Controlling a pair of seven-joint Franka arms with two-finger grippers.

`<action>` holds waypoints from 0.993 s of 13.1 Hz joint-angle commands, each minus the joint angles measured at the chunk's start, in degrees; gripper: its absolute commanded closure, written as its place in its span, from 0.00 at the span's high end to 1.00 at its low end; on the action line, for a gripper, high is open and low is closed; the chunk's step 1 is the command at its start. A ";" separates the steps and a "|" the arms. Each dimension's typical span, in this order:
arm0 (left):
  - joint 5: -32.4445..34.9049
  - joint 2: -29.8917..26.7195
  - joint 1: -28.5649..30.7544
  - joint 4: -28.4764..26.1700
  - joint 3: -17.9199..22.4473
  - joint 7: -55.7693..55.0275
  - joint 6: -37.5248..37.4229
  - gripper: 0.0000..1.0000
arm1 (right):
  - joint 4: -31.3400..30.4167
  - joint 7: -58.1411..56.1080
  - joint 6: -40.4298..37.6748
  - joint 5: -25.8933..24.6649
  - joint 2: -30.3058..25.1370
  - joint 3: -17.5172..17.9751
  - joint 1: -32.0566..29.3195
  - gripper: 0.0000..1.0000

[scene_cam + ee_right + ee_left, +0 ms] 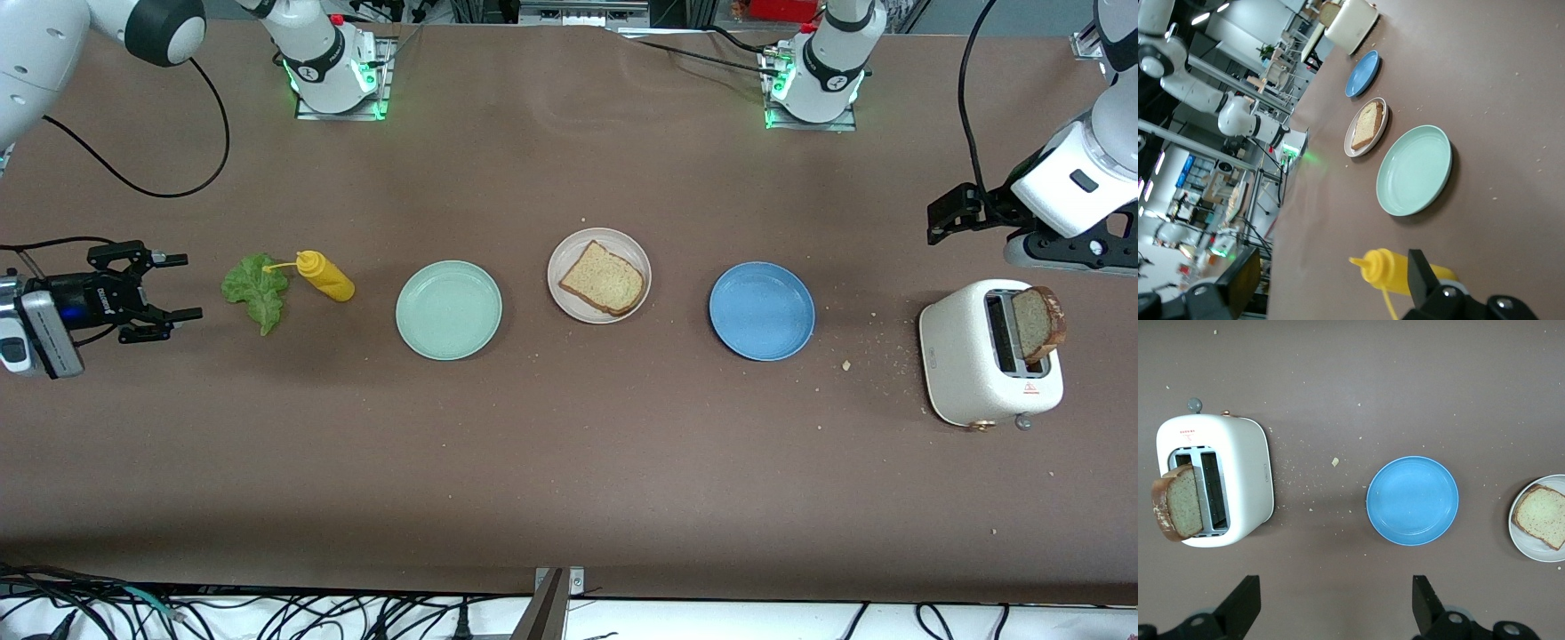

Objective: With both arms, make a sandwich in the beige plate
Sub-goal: 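Release the bottle and draw back the right gripper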

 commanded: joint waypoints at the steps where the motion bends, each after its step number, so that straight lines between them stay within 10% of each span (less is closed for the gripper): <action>1: -1.04 0.80 0.51 1.50 -0.24 0.35 -0.93 1.00 | 3.03 13.30 -0.14 -1.15 -2.39 -0.11 2.22 0.98; 6: -1.04 0.80 1.13 1.41 -0.24 0.44 -0.84 1.00 | 12.19 38.90 4.94 -10.42 -5.88 1.12 4.76 0.98; 10: -0.77 2.90 5.85 1.41 -0.24 4.63 -0.58 1.00 | 11.75 53.92 14.35 -43.43 -17.40 20.94 3.55 0.98; 13: -0.07 7.29 13.23 1.24 -0.24 5.97 1.08 1.00 | 10.44 63.86 17.87 -56.58 -20.40 27.30 3.37 0.99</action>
